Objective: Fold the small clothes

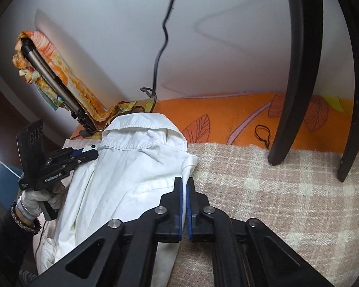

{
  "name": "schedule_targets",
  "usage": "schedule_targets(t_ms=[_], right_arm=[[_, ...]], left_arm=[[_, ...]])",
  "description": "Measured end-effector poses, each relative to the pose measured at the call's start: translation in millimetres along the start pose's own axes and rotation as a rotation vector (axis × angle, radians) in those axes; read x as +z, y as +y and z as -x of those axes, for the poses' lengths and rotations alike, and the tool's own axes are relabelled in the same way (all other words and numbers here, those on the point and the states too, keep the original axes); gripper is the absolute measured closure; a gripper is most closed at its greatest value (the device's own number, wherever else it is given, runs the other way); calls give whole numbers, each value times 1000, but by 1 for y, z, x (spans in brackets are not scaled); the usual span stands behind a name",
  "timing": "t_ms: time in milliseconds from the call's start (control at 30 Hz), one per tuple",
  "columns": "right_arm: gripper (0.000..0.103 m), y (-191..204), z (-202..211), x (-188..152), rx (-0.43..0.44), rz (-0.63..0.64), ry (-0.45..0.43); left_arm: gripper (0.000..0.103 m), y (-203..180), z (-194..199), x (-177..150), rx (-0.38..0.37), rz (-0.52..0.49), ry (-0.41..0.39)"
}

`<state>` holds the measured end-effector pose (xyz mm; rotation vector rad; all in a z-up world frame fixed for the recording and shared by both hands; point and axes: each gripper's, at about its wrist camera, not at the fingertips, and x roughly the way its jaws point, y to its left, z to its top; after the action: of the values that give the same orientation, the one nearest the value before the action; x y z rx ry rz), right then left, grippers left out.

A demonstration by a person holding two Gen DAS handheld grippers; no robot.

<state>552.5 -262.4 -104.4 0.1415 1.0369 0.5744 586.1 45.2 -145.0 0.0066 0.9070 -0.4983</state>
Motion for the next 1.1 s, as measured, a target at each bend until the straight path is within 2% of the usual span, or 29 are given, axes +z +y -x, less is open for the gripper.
schedule_targets(t_ms=[167, 300, 633, 900, 1100], right_arm=[[103, 5, 25, 5, -8, 27, -43], [103, 18, 51, 9, -12, 53, -76], [103, 62, 141, -7, -16, 104, -168], [103, 103, 210, -64, -23, 136, -208], [103, 132, 232, -123, -31, 140, -211]], left_arm=[[99, 2, 21, -3, -13, 47, -56], [99, -7, 47, 0, -10, 41, -106], [99, -45, 148, -7, 10, -8, -225], [99, -93, 216, -50, 32, -64, -282], [99, -119, 251, -101, 62, -97, -293]])
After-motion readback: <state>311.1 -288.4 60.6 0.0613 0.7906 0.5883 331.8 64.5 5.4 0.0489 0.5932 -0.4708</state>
